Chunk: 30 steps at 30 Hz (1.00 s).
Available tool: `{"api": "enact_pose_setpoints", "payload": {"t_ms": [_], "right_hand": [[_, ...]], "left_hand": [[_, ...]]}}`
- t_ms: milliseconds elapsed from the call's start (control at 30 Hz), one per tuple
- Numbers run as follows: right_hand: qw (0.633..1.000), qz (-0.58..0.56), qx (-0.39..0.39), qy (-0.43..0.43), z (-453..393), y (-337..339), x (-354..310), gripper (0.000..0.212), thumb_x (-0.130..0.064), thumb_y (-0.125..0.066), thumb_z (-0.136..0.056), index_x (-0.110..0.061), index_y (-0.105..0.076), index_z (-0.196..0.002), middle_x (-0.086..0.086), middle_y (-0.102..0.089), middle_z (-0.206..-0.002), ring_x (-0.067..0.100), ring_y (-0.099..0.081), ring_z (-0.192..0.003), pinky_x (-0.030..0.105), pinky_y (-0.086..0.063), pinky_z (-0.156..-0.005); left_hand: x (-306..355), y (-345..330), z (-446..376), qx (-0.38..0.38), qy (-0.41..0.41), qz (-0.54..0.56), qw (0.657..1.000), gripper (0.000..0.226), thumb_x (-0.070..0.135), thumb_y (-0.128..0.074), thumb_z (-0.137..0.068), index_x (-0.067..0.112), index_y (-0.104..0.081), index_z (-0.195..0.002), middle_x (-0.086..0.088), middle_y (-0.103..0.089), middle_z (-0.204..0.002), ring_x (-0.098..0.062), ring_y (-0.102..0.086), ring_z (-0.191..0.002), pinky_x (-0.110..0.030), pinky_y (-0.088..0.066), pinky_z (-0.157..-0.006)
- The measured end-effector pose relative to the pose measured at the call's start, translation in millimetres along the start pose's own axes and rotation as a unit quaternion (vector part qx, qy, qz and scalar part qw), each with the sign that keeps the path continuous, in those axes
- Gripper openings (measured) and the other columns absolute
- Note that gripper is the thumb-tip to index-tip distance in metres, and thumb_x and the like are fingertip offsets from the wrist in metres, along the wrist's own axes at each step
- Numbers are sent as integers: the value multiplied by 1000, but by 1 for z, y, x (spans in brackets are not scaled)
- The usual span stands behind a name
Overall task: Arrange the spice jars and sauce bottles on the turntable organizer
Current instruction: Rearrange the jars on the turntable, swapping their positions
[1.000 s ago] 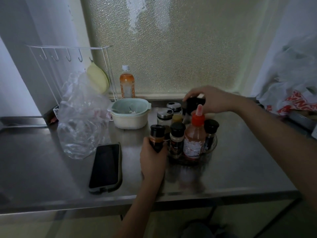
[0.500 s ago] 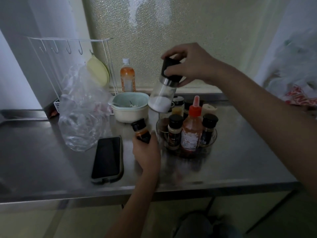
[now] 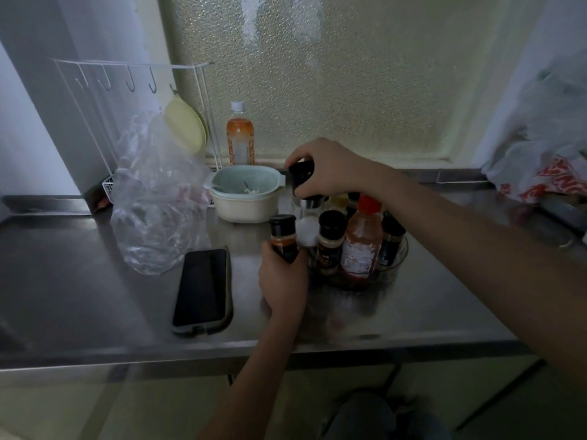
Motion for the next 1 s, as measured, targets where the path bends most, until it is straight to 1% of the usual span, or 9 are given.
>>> {"api": "enact_pose_setpoints", "payload": {"t_ms": [133, 267, 333, 467, 533, 600, 733, 867, 1000], "right_hand": [[1000, 10, -5, 4, -2, 1, 2, 57, -25, -76, -65, -19, -62, -120, 5, -56, -127, 16, -54, -106, 24, -41, -77], [1000, 16, 6, 9, 3, 1, 4, 54, -24, -76, -64, -18, -65, -117, 1, -62, -122, 7, -49, -93, 23, -41, -76], [1000, 9, 10, 4, 6, 3, 7, 52, -24, -76, -65, -19, -65, -116, 1, -62, -120, 8, -50, -92, 24, -42, -75], [1000, -11, 14, 4, 10, 2, 10, 50, -22, -75, -66, -20, -65, -115, 3, -60, -118, 15, -55, -100, 23, -39, -72], [1000, -3, 13, 10, 9, 1, 7, 49, -22, -76, -66, -21, -65, -114, 3, -59, -117, 17, -56, -103, 23, -39, -73], [1000, 10, -1, 9, 6, 2, 3, 49, -22, -76, -66, -22, -65, -113, 3, -57, -113, 18, -56, -99, 25, -43, -71], [999, 24, -37, 4, 3, 4, -4, 47, -20, -77, -64, -23, -67, -110, 4, -58, -103, 21, -61, -86, 34, -56, -68], [999, 38, -37, -2, 3, 4, -2, 47, -21, -77, -64, -23, -67, -110, 3, -55, -103, 20, -58, -87, 33, -55, -70], [998, 39, -52, -14, 6, 2, 2, 47, -19, -77, -64, -23, -67, -110, 3, -55, -107, 22, -60, -91, 38, -58, -75]], "left_hand": [[0, -1, -1, -33, -10, 4, 999, 23, 26, -68, -77, 16, -56, -94, -1, -64, -83, -22, -61, -78, -32, -45, -67], [2, -5, 0, -63, -15, -27, 998, 30, 35, -72, -72, 20, -55, -92, -1, -65, -86, -20, -63, -76, -36, -52, -68], [3, -6, 0, -58, -11, -20, 998, 29, 32, -73, -72, 21, -54, -90, 0, -65, -84, -19, -63, -74, -36, -52, -68], [5, -5, 0, -34, 2, 16, 999, 24, 28, -72, -73, 19, -56, -89, 8, -59, -76, -9, -56, -68, -27, -40, -59], [4, -3, 1, -20, 15, 52, 998, 19, 26, -68, -75, 16, -58, -87, 4, -63, -75, -13, -60, -71, -28, -43, -59], [3, -1, 1, -16, 19, 64, 998, 16, 23, -65, -77, 15, -59, -89, -3, -66, -78, -18, -63, -74, -32, -48, -63], [2, -1, 1, -20, 9, 40, 999, 20, 23, -65, -77, 14, -59, -94, -5, -67, -83, -21, -64, -77, -33, -50, -67], [3, -2, 2, -25, -8, 11, 1000, 22, 27, -68, -75, 17, -56, -90, 4, -62, -76, -18, -62, -75, -31, -47, -62], [6, -5, 5, -62, -39, -19, 997, 27, 34, -69, -74, 21, -52, -91, 3, -64, -84, -16, -60, -76, -34, -49, -68]]}}
Point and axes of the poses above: each hand's wrist, its own z-axis away from the middle knuckle, its own y-axis out of the back of the hand, x = y × z, the point moved 3 cm from there along -z, towards the middle knuckle
